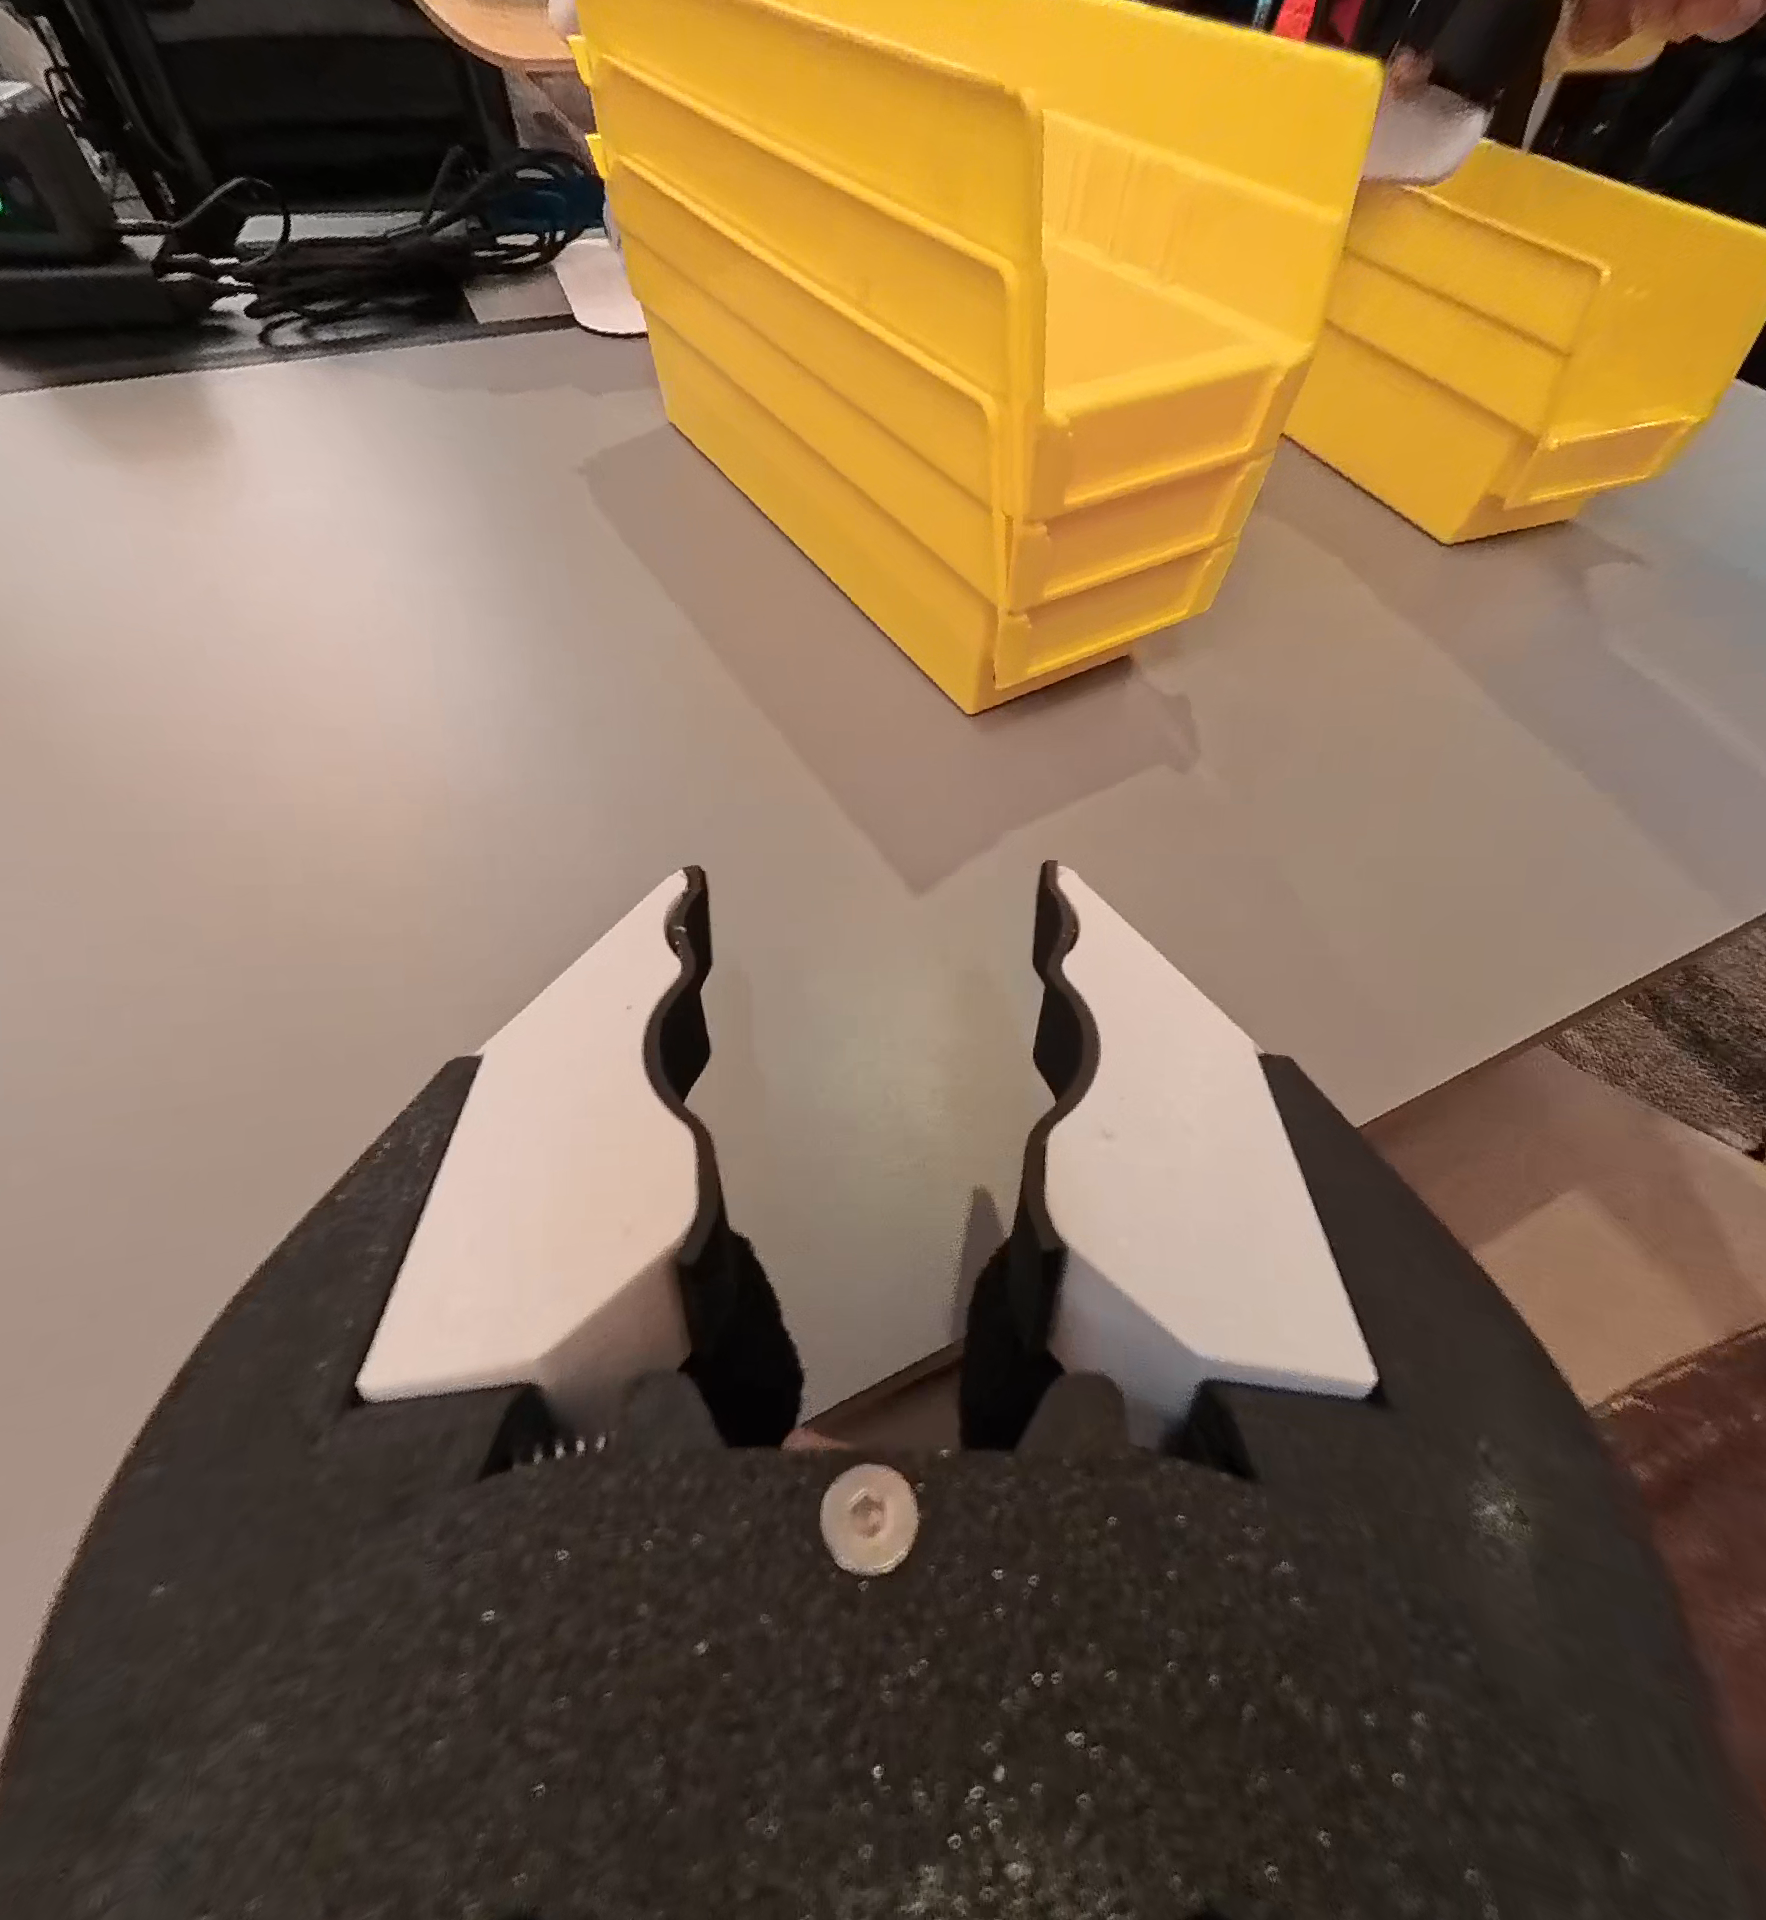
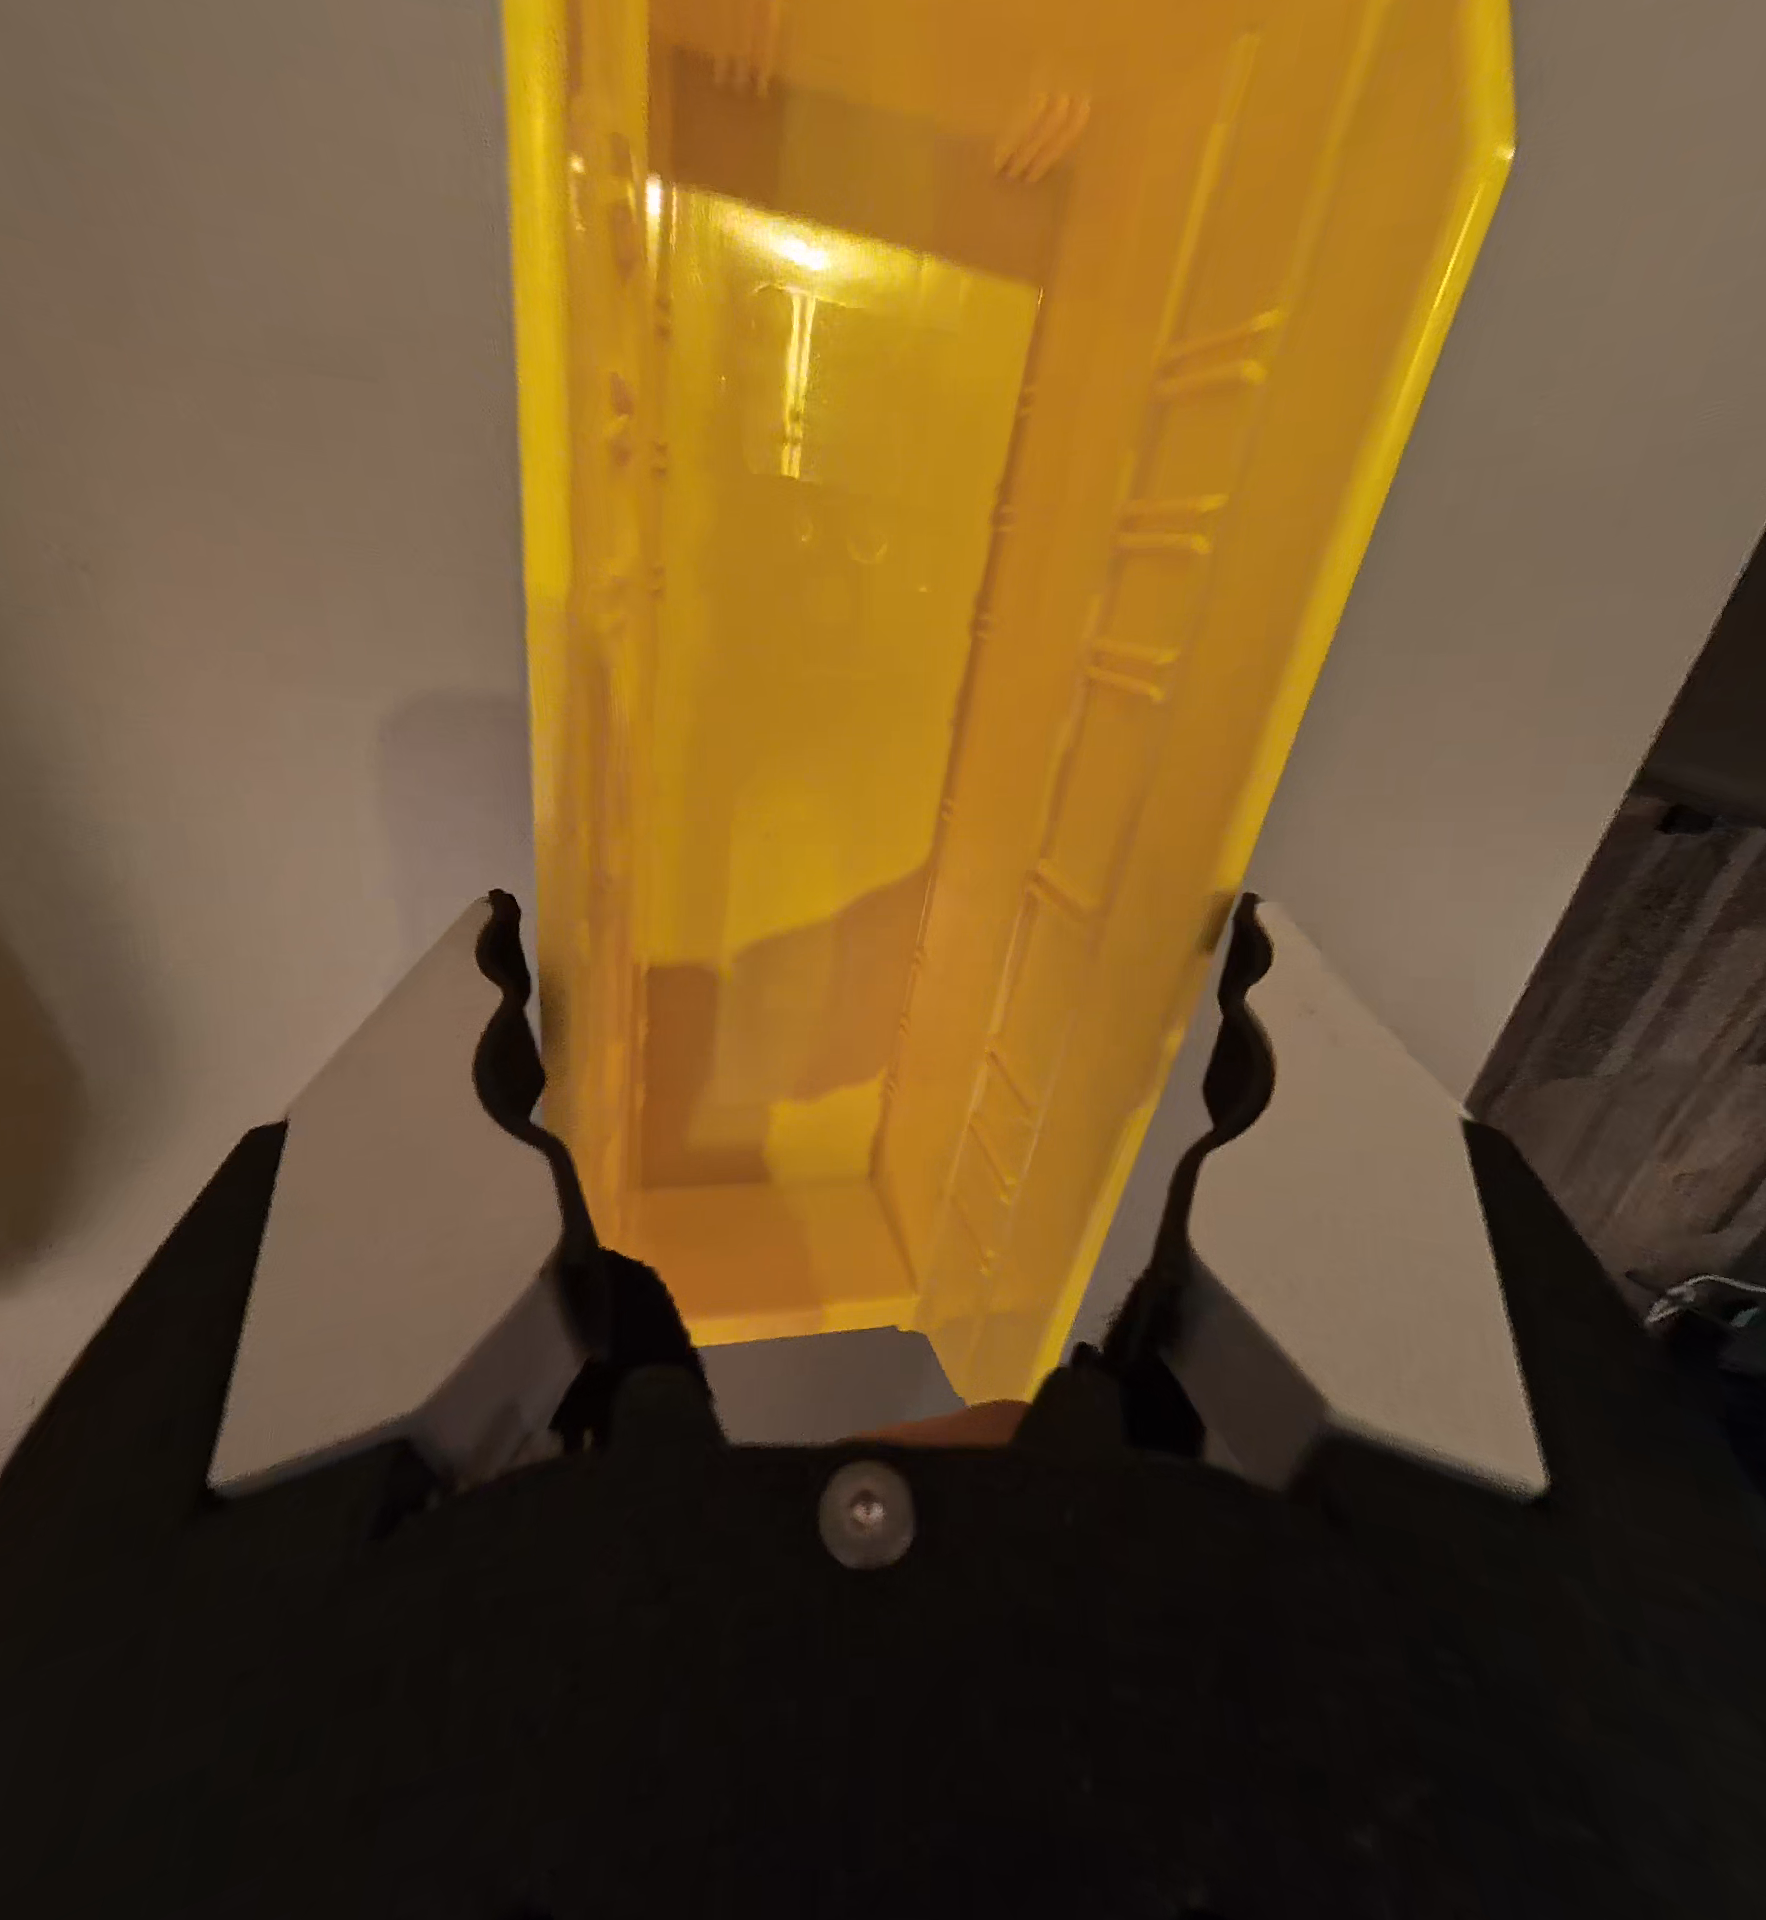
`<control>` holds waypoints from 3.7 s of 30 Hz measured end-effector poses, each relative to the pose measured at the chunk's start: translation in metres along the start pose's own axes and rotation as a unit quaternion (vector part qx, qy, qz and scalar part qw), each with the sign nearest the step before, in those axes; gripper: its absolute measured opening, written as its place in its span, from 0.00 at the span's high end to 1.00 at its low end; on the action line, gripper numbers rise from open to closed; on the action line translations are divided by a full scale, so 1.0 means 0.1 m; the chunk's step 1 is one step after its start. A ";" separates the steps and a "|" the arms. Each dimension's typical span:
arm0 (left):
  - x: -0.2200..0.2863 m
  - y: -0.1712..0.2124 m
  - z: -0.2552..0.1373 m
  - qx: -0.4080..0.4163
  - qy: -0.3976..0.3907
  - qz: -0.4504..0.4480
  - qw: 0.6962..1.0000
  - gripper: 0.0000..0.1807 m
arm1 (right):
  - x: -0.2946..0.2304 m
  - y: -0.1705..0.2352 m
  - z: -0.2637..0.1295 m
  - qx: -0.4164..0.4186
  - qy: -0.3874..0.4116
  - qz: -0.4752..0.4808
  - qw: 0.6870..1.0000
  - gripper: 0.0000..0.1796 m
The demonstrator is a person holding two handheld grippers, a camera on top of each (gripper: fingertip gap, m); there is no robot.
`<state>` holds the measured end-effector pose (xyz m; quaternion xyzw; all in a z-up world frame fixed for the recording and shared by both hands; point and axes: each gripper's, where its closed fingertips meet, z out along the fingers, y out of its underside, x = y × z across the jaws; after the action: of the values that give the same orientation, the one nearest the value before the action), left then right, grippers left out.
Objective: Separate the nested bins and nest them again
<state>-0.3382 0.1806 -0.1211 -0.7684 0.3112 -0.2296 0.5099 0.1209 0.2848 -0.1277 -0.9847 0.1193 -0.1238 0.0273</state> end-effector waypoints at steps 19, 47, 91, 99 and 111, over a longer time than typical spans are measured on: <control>0.02 -1.24 0.64 -0.120 0.011 -0.026 0.992 0.39 | -1.61 2.27 -1.17 0.498 -0.310 -0.036 0.809 0.47; -0.19 -1.69 2.28 -0.479 -0.228 -0.062 0.846 0.30 | -1.70 2.54 -1.00 0.544 -0.261 -0.079 0.793 0.45; -0.07 -1.55 2.25 -0.533 -0.176 -0.072 0.824 0.40 | -1.75 2.57 -0.95 0.525 -0.274 -0.096 0.800 0.50; -0.02 -1.54 2.28 -0.523 -0.157 -0.080 0.834 0.36 | -1.81 2.59 -0.93 0.520 -0.276 -0.105 0.801 0.51; 0.08 -1.57 2.28 -0.514 -0.131 -0.108 0.841 0.36 | -1.86 2.61 -0.91 0.514 -0.275 -0.116 0.804 0.51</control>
<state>-0.1417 0.3659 -0.0603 -0.9717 0.2304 0.0124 0.0499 -0.1364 0.0744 -0.1054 -0.8260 -0.0898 0.1068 0.5461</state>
